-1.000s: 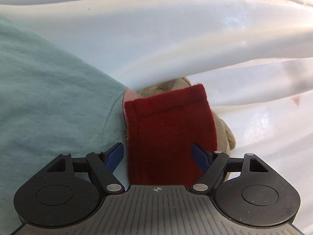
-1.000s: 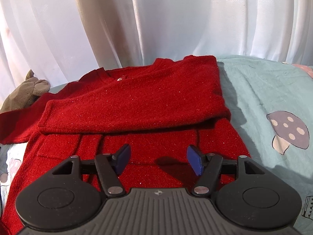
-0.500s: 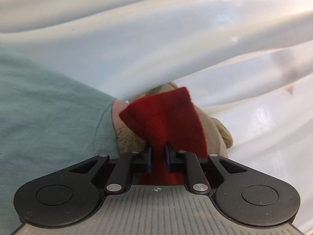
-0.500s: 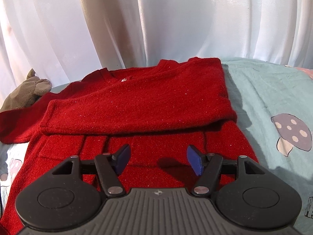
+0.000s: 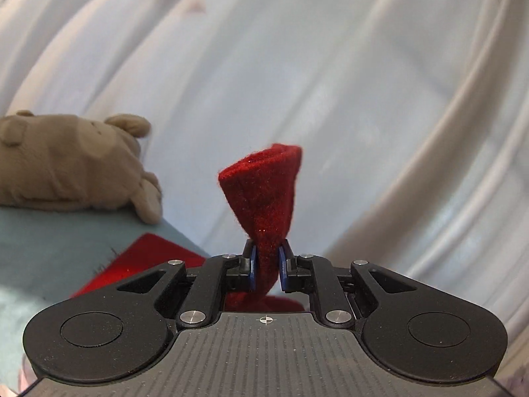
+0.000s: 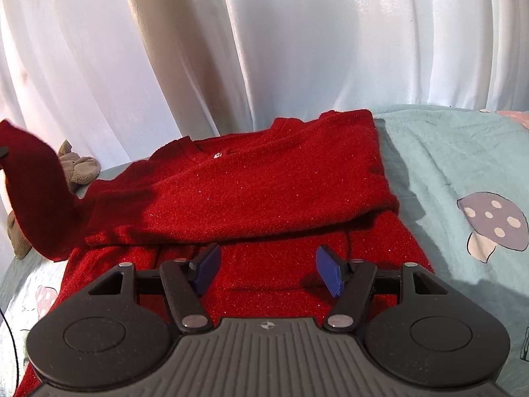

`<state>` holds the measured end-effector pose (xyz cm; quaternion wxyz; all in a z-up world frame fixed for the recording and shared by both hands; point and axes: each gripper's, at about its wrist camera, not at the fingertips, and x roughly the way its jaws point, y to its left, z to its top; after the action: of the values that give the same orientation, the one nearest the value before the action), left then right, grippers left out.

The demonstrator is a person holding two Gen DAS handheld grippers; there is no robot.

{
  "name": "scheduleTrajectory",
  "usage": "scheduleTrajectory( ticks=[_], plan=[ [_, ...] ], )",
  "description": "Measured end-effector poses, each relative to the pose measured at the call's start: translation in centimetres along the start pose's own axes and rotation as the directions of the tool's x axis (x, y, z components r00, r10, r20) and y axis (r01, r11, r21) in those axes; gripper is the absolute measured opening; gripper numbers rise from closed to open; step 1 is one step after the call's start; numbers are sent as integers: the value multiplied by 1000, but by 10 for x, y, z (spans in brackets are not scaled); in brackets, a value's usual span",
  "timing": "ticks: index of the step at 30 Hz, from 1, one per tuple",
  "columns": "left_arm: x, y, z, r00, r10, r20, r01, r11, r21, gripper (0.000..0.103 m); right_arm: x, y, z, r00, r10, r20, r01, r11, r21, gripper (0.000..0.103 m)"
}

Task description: Fold small clothes

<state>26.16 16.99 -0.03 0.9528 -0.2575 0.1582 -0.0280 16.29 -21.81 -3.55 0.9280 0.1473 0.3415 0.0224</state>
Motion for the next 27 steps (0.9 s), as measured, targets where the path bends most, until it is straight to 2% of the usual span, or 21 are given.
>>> scheduleTrajectory(
  ticks=[1,3,5,7,9,10,12,15,17,18,20,23,27],
  plan=[
    [11,-15,-21,998,5,-64,-2,999,41,16,-1,-1,0,1000,6,3,-6,1000,4,64],
    [32,-33,-59,980,30,-194,-12,996,91,20,-2,-1,1,1000,18,1,-18,1000,10,64],
    [39,-38,-93,939,57,-338,-25,995,97,23,-1,-2,1,999,34,-7,-34,999,9,64],
    [33,-37,-103,919,51,-390,-7,994,112,31,2,-3,3,998,50,-25,-50,999,16,64],
    [18,-36,-102,924,30,-381,25,990,137,42,6,-4,6,996,79,-36,-78,997,28,64],
    [4,-33,-101,931,32,-364,29,986,162,42,8,-4,9,995,96,-41,-95,995,34,64],
    [-4,-30,-96,936,99,-339,-18,972,233,42,16,-2,15,988,144,-48,-141,988,54,64],
    [-7,-19,-100,920,189,-344,-103,962,254,40,35,4,26,960,270,-78,-258,956,138,64],
    [-5,-10,-101,891,231,-391,-151,963,225,39,54,11,31,927,358,-108,-330,919,213,63],
    [-4,-3,-101,882,238,-407,-165,965,206,39,64,16,33,912,390,-125,-354,905,236,62],
    [-7,2,-102,880,237,-412,-169,966,195,39,81,27,38,893,422,-154,-380,892,243,57],
    [-11,2,-104,881,255,-398,-175,958,226,39,105,40,44,886,423,-189,-380,897,226,52],
    [-11,5,-106,881,254,-400,-180,960,214,39,134,44,49,841,488,-235,-408,856,317,52]
  ],
)
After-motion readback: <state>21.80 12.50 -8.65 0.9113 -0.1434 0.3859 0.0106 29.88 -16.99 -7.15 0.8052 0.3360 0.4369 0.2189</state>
